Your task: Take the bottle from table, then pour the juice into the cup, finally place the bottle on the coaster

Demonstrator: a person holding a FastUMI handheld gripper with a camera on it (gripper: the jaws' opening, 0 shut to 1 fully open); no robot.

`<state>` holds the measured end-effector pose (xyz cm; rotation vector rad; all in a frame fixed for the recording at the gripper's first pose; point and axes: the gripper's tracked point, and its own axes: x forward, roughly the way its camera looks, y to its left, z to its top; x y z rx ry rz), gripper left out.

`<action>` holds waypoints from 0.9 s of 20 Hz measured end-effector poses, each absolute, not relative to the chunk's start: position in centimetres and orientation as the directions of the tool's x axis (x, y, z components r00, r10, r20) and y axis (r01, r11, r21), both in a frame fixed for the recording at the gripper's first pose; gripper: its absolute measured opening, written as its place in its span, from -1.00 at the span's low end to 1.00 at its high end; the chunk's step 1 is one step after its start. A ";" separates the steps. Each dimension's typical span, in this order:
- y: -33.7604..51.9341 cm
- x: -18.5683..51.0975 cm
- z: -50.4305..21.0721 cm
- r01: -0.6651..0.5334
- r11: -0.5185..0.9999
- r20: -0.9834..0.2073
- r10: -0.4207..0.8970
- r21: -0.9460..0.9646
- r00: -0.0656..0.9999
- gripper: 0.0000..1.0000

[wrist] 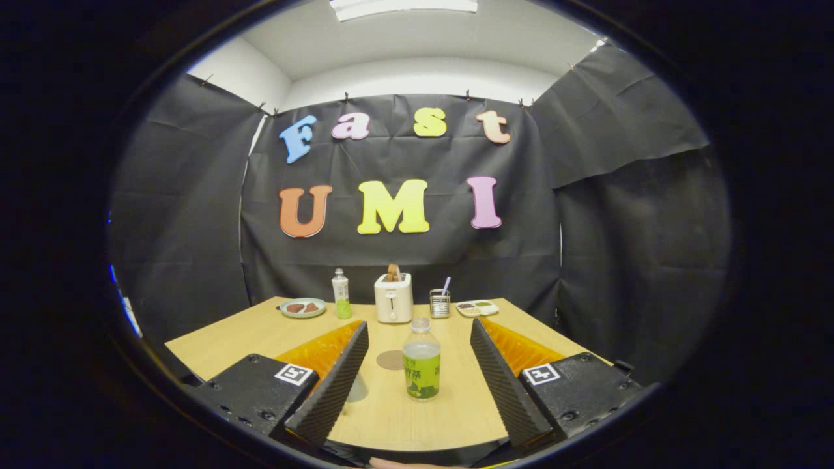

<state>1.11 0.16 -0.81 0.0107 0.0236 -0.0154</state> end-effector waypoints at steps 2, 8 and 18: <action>0.2 1.4 -1.0 0.017 1.000 -0.026 -0.017 0.007 1.000 1.00; -0.1 2.6 -2.1 0.018 1.000 -0.023 -0.017 0.023 1.000 1.00; -0.1 7.1 -5.0 0.032 0.999 -0.050 -0.031 0.008 0.998 1.00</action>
